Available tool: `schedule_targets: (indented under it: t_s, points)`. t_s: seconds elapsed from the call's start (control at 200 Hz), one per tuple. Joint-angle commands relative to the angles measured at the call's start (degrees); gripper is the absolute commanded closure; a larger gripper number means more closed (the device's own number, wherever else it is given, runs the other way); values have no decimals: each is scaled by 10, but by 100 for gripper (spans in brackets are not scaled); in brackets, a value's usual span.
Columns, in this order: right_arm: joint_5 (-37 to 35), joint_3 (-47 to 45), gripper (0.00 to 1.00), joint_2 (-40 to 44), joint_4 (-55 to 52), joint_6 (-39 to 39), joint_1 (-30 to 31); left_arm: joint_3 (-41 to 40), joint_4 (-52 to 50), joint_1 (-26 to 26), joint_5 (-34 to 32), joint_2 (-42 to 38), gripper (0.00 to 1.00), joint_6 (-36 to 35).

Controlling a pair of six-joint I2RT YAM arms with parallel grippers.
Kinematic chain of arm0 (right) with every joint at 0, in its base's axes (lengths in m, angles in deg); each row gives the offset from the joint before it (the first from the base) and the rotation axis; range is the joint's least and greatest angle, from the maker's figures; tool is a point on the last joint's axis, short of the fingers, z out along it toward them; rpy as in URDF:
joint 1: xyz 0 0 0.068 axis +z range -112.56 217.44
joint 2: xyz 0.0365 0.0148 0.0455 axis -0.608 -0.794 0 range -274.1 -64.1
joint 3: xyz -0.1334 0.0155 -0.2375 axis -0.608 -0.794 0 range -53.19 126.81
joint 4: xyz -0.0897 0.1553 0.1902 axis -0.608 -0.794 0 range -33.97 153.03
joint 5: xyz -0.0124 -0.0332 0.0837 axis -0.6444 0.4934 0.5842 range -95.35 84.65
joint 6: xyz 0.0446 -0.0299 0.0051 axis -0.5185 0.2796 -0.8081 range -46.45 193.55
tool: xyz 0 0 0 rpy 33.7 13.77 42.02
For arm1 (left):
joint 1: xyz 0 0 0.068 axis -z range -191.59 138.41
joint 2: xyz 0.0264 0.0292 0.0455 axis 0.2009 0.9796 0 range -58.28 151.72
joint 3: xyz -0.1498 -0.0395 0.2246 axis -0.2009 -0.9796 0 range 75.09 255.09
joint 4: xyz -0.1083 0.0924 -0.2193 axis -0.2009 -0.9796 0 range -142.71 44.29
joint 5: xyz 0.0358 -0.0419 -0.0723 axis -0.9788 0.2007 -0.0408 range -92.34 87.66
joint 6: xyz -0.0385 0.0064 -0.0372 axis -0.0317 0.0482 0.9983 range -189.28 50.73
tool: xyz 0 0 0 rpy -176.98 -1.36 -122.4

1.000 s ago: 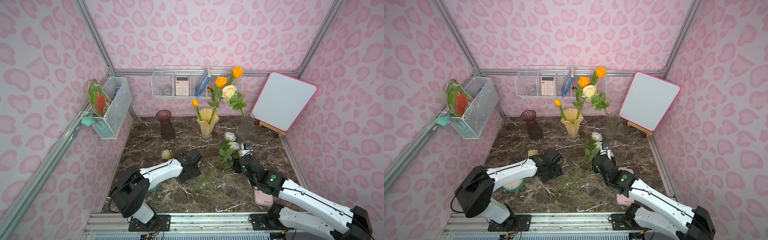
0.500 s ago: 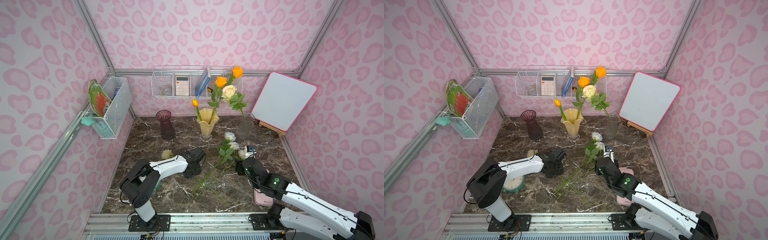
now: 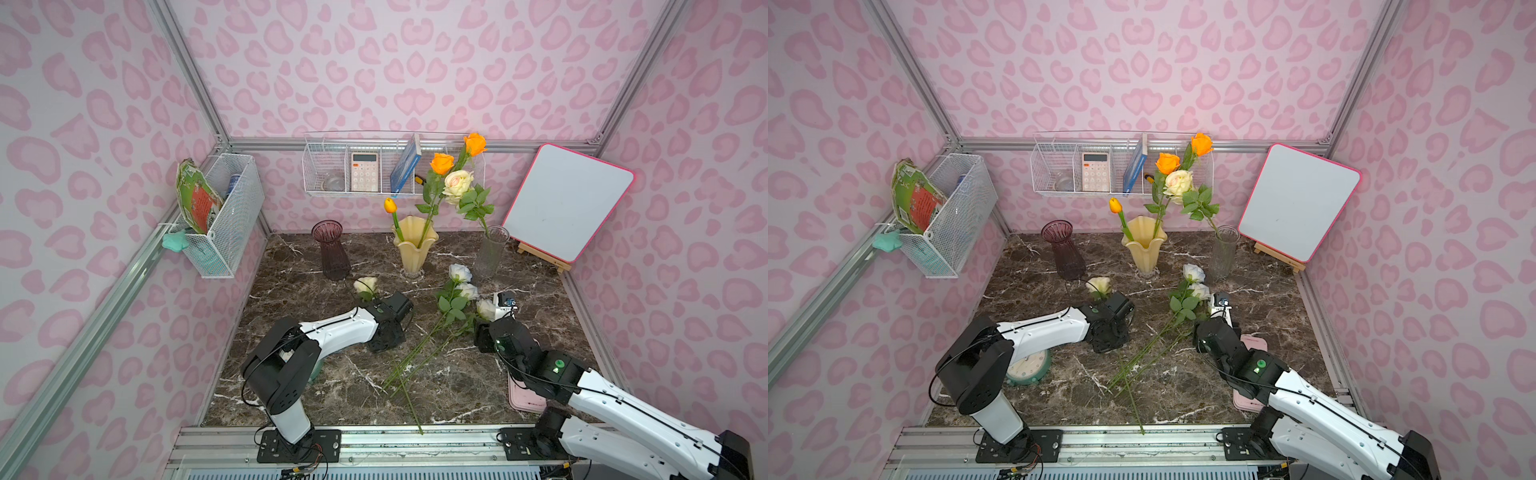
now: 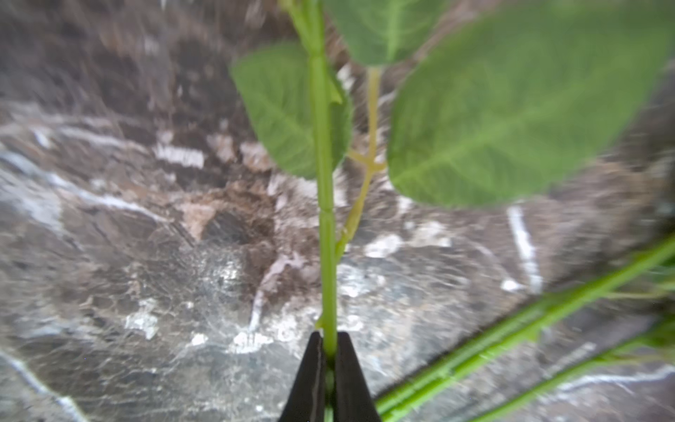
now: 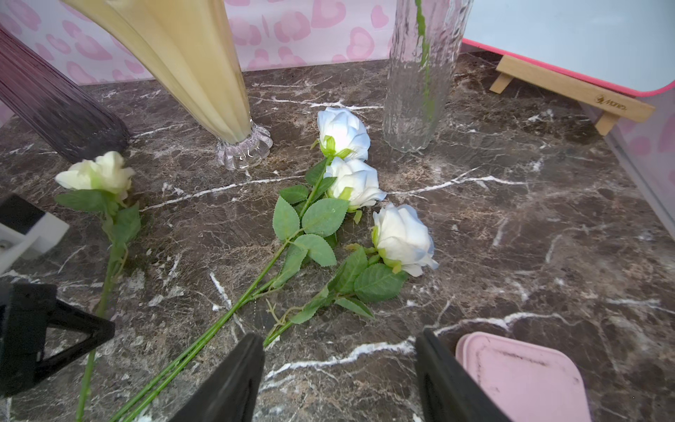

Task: Arrange the flowers in different vases according to their colors
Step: Pick up the flower at the center of the board, then insert the flower into the vase.

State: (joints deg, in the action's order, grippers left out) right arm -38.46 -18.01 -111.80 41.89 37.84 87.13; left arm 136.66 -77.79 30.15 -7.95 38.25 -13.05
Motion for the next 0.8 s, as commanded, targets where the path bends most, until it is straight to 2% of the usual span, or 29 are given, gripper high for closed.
schedule_targets:
  t_s: [0.0, 0.2, 0.311, 0.366, 0.506, 0.656, 0.797]
  points:
    - [-10, -6, 31, 2, -6, 0, -1, 34, -60, 13, -53, -30, 100, -40]
    - [13, -47, 31, 3, 28, 3, -29, 145, -173, 64, -194, -116, 100, -101]
    - [41, -76, 32, -1, 52, 1, -51, 213, -176, 77, -245, -158, 100, -182]
    - [48, -91, 32, -5, 65, 1, -58, 244, -118, 78, -246, -179, 100, -273]
    - [65, -106, 32, -28, 89, -1, -63, 296, 27, 81, -243, -187, 100, -426]
    - [78, -112, 32, -68, 116, 1, -65, 386, 133, 88, -175, -116, 100, -573]
    - [87, -114, 33, -99, 137, 3, -69, 452, 248, 105, -138, -47, 100, -691]
